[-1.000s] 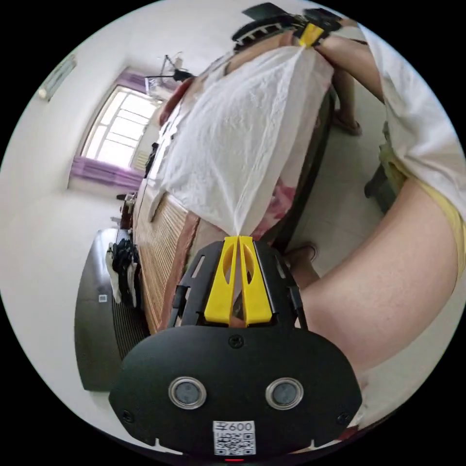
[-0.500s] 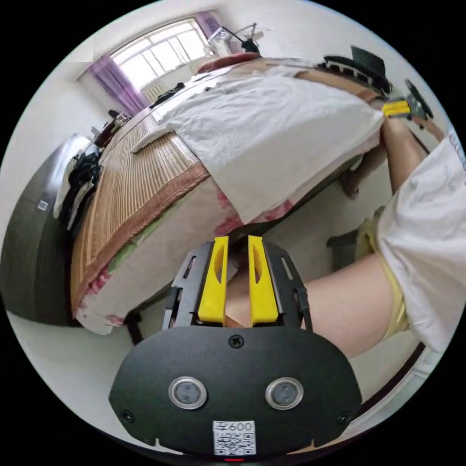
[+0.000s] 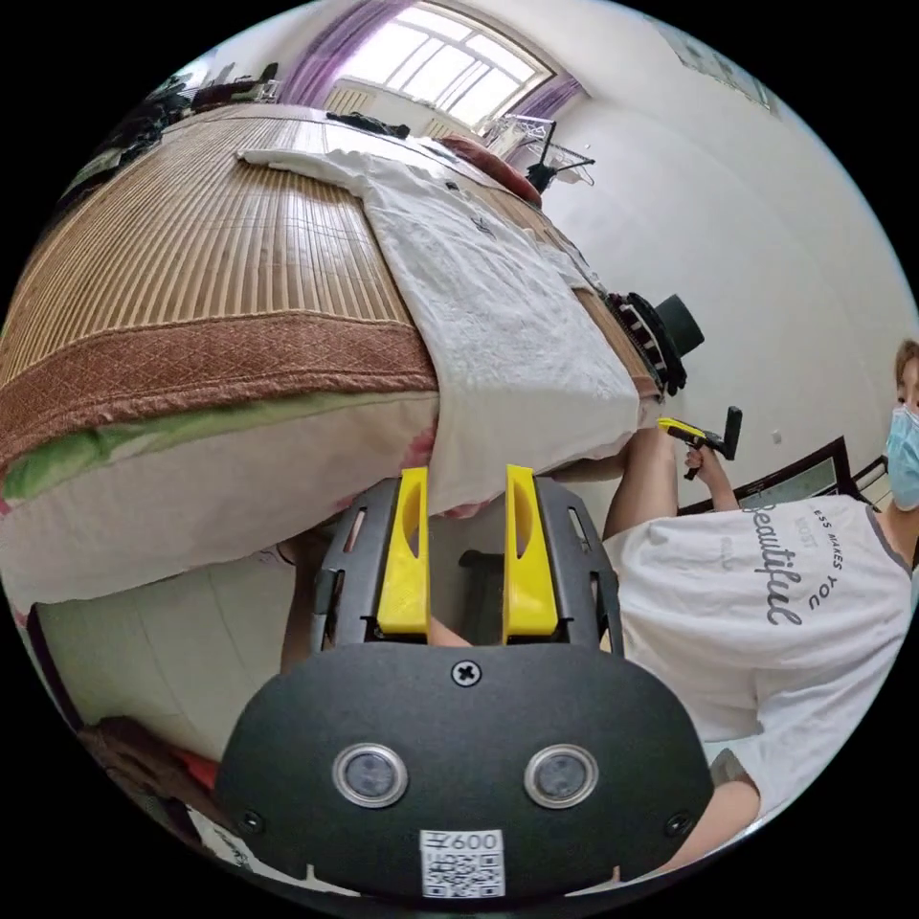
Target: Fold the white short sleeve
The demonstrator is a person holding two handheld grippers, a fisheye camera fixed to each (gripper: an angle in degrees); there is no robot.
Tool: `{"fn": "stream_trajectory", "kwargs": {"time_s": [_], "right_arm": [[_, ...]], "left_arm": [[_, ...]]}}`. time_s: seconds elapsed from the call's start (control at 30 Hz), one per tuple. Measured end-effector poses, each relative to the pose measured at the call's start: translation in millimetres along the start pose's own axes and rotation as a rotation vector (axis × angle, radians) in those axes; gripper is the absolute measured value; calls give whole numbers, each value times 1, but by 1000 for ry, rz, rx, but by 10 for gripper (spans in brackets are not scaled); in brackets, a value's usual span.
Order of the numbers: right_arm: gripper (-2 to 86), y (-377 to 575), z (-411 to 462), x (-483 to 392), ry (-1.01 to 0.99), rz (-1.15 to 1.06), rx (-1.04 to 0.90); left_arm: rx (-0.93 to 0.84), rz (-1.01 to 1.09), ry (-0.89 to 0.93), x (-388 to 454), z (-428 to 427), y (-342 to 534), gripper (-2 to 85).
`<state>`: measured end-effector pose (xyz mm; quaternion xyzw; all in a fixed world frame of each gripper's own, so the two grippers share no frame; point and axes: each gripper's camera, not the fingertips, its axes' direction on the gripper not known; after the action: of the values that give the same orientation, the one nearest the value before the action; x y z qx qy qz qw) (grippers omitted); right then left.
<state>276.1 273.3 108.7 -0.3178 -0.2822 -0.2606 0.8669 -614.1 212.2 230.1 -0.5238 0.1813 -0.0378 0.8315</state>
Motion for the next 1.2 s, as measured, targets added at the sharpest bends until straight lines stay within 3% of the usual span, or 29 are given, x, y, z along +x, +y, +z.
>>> {"fn": "stream_trajectory", "kwargs": {"time_s": [0.13,0.27,0.43,0.67,0.77,0.9,1.07,1.2], "right_arm": [[109,-26,7,55,-106,19,-51],[111,-46,14,96,-184,-8,-132],[93,-69,29,171,-448,62,-234],[42,-93,29,219,-477,60,-306],[34,-93,23,235,-526,83,-287],[10,-91,13,233,-449,43,-256],[-5,-86,5,247,-474,96,-213],[-6,-90,4,253,-485,113,-230]], "left_arm": [[108,-85,191,-56,-9,0,99],[107,-131,225,-98,-10,-3,77],[85,-154,231,-125,-17,-5,83],[-40,-137,304,-148,0,-18,77],[-45,-82,293,-146,7,-26,76],[-70,-45,300,-148,7,-29,71],[-55,-14,189,-150,-13,-23,61],[-78,-3,245,-149,-4,-23,61]]}}
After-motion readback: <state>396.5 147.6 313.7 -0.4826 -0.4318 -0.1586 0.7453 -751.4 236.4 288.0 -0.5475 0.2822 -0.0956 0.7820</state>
